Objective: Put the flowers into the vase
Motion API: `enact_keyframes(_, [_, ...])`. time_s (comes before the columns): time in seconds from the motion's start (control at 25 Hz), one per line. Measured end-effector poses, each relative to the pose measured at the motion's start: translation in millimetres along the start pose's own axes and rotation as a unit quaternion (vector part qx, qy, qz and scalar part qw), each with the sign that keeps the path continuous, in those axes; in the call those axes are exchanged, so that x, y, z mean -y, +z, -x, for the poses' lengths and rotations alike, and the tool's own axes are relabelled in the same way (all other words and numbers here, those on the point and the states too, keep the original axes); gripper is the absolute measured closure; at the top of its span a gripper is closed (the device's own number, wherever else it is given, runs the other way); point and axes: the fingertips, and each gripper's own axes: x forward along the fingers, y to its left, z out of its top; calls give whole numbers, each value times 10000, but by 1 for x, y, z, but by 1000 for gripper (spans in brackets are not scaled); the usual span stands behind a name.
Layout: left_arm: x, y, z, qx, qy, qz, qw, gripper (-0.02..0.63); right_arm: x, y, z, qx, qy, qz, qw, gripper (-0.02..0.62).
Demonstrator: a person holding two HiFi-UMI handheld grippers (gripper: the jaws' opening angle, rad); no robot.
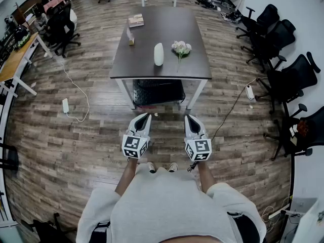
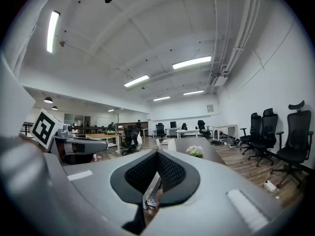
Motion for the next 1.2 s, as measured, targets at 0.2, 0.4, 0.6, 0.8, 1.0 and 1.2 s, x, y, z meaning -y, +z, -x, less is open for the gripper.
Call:
enact_keyframes(0.2, [1, 3, -6, -8, -5, -20, 10000, 595, 3, 0, -3, -1, 29, -15, 10000, 600])
enact_keyframes(0.4, [3, 0, -7, -35, 5, 9, 10000, 595, 2, -5, -2, -38, 68, -47, 10000, 600])
enact_keyframes(0.6, [8, -2, -12, -53, 67, 14, 10000, 595, 9, -4, 0, 34, 209, -155, 9997, 598])
enact_keyframes(0.8, [13, -2, -17, -74, 177, 26, 9998, 595, 22, -6, 2, 6, 189, -16, 9998, 598])
enact_keyframes(1.0, [29, -2, -25, -72, 283, -23, 9996, 595, 38, -8, 10, -54, 297, 142, 9994, 598])
enact_keyframes(1.2, [44, -7, -35, -72, 391, -45, 9992, 595, 60, -9, 14, 3, 386, 230, 9990, 598])
